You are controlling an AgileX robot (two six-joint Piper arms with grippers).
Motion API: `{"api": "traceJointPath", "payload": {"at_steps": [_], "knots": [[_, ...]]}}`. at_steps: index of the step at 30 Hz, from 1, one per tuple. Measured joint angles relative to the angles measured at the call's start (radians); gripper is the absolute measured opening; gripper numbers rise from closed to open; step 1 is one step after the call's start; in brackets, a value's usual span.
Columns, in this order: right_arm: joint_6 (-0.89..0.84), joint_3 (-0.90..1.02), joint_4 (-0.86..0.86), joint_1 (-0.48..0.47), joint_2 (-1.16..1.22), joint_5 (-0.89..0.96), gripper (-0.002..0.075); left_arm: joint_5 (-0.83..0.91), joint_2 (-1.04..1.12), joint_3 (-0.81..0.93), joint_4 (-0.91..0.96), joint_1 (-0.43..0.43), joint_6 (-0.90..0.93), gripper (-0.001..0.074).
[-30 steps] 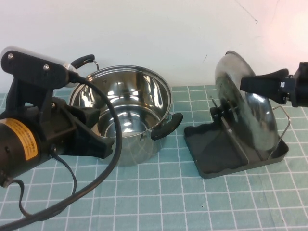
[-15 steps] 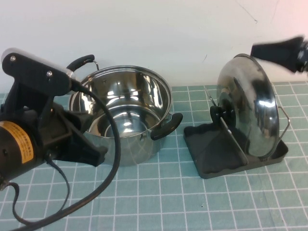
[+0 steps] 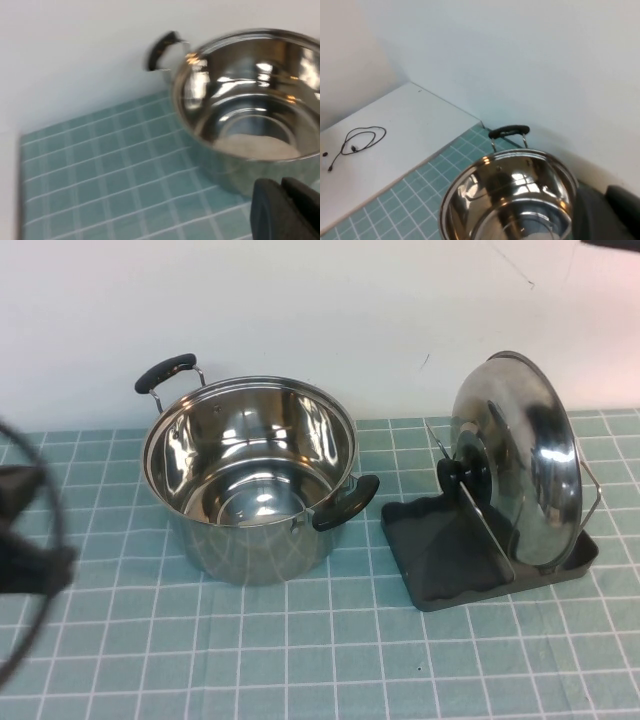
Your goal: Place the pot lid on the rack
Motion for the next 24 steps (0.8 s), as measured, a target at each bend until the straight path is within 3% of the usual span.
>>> {"api": "traceJointPath", "payload": {"at_steps": [6, 11, 19, 24], "knots": [[-0.055, -0.002, -0.005, 0.002, -0.124, -0.014, 0.0009, 0.170, -0.171, 0.000, 0.034, 0.000, -0.011, -0.0002], [-0.292, -0.002, -0.006, 0.002, -0.226, 0.003, 0.0009, 0.178, -0.296, 0.000, 0.036, 0.000, -0.012, -0.0002], [-0.672, -0.008, 0.000, 0.002, -0.375, 0.530, 0.0008, 0.186, -0.402, 0.000, 0.041, 0.000, -0.010, -0.0002], [-0.829, 0.016, 0.014, -0.007, -0.409, 0.761, 0.0008, 0.198, -0.402, 0.000, 0.041, 0.000, 0.028, -0.0002]]}}
